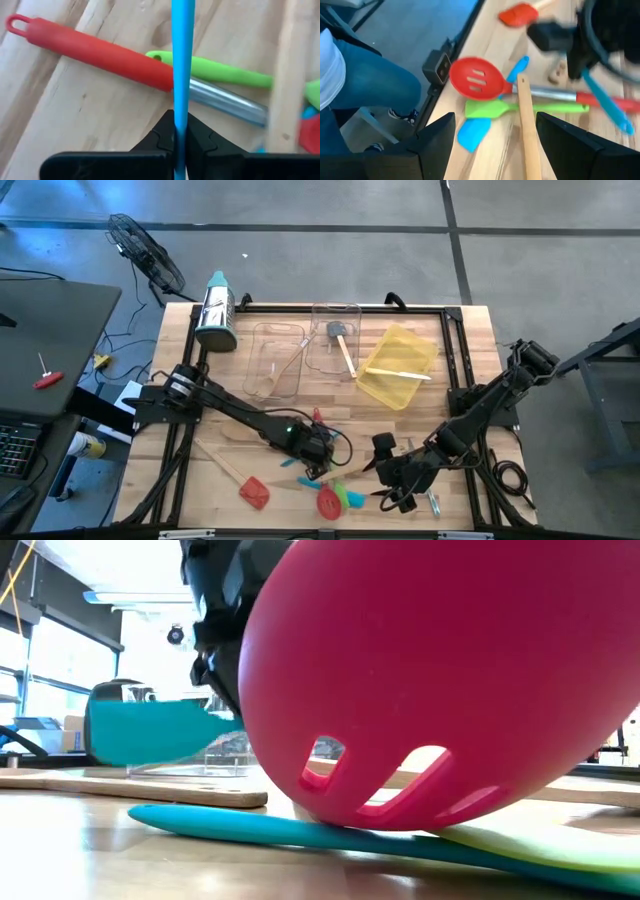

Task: Pick & Place Kitchen Items
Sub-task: Put the top blue spatula into the right transparent bin

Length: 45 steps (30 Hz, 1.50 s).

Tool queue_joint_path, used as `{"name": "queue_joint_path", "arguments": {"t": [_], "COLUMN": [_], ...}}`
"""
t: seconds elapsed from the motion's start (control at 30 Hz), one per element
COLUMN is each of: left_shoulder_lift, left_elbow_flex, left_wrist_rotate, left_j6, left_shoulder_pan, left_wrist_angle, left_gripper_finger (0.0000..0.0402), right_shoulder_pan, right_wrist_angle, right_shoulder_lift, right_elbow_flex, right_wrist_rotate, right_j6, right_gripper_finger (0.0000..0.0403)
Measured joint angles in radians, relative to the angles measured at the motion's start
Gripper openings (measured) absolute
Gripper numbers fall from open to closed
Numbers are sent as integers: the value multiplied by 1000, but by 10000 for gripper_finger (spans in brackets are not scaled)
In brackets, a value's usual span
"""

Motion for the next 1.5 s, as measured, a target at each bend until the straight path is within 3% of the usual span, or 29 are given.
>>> {"name": "queue_joint_path", "arguments": {"t": [0.2,0.43,0.57,0.63,0.77,0.97,1.27,1.5], "left_shoulder_lift": [-2,-4,-4,-6,-6,-6,-6,-6], "left_elbow_flex": [152,366,443,459,459,459,459,459], "left_wrist_rotate": [-99,-496,-749,-817,-839,-831,-782,-781], "left_j6": [64,259,364,415,523,544,551,551], "left_shoulder_pan": [-9,-80,-131,-152,-177,-183,-183,-183], "left_wrist_angle": [-231,-321,-314,-263,-167,-147,-123,-124], "left_gripper_finger": [7,7,7,7,7,7,7,7], "right_shoulder_pan": [0,-2,-2,-1,-1,-1,-1,-2], "right_wrist_angle": [-101,-186,-187,-161,-74,78,325,443], "right_shoulder_lift": [-4,-4,-4,-4,-4,-4,-4,-4], "right_elbow_flex": [0,0,0,0,0,0,0,0], "right_wrist_rotate": [14,275,430,503,612,698,674,610], "right_j6": [99,263,253,211,109,-60,-335,-451], "right_gripper_finger": [254,231,223,221,221,221,221,221]}}
